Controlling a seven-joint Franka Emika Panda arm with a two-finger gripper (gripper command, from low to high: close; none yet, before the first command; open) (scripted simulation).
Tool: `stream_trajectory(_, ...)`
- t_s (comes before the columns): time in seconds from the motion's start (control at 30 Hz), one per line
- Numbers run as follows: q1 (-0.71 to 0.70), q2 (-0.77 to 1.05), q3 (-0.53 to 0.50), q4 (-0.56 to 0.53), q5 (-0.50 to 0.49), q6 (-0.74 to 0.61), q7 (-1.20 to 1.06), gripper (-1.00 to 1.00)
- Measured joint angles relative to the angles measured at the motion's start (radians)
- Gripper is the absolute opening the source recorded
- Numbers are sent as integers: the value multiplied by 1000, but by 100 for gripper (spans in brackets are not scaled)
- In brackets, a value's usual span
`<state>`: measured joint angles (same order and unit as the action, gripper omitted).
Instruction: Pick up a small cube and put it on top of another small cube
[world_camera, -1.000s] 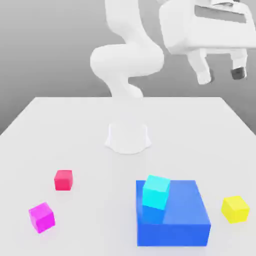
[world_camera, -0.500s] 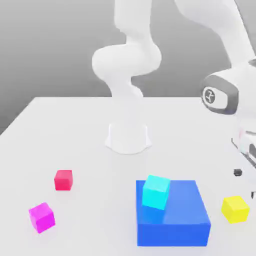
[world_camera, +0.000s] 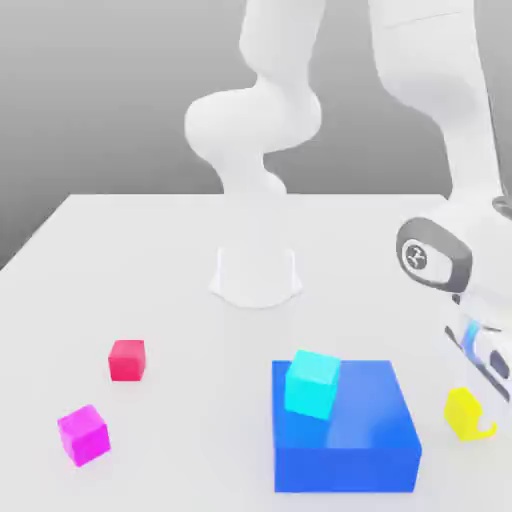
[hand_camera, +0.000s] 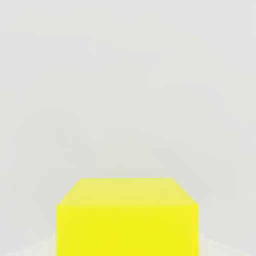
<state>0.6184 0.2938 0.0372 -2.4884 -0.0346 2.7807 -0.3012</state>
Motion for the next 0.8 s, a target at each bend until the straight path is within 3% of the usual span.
stream_trajectory(0.1, -31, -57, -38, 18, 0, -85, 16, -100)
stream_trajectory(0.3, -161, -165, -228, 13, -71, -201, 99, -100)
stream_trajectory(0.5, -478, -339, -373, -131, -197, -218, 191, -100)
stream_trajectory(0.8, -775, -547, -553, -384, -324, -161, 283, -100)
